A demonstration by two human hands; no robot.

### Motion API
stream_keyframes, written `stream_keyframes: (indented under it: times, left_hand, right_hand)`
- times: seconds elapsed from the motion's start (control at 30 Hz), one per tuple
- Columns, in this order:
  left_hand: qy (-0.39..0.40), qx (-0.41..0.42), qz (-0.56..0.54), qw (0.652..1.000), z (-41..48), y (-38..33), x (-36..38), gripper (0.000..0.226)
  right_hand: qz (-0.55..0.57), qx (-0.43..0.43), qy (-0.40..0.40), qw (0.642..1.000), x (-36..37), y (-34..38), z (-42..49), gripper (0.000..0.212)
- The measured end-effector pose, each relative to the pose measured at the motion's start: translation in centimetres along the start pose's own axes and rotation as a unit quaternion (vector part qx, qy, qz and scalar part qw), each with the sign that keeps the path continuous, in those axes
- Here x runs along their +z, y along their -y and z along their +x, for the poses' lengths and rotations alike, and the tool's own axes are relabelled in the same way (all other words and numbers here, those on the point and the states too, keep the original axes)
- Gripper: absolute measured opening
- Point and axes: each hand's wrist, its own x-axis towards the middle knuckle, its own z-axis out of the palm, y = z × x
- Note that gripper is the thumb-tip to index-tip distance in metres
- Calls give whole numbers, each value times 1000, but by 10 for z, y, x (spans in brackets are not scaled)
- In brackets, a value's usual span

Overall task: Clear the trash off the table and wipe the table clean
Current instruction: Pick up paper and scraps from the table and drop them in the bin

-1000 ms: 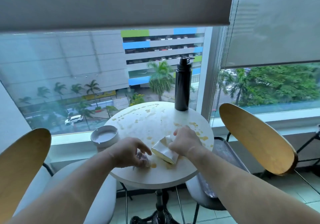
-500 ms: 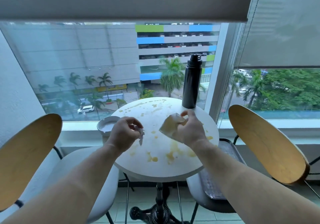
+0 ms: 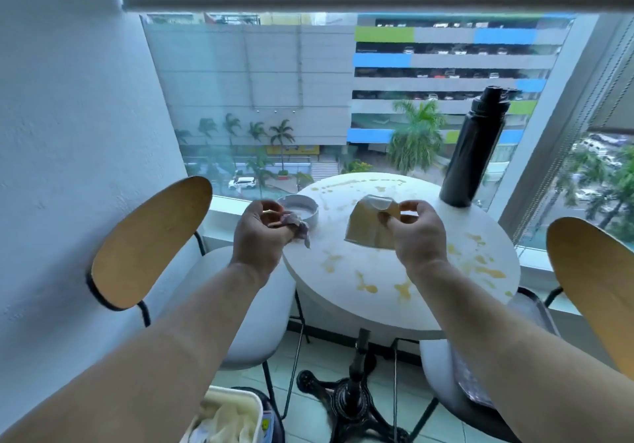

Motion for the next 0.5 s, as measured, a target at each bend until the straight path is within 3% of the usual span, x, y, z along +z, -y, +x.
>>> stream_keyframes:
  times: [0.27, 0.5]
  left_hand:
    - [-80, -19, 2, 997, -23, 5, -99, 11]
    - [-131, -57, 13, 990, -40, 17, -208, 14]
  right_hand:
    - [37, -1, 85, 996, 106, 39, -54, 12]
    - [4, 11, 171, 985, 193, 50, -131, 11]
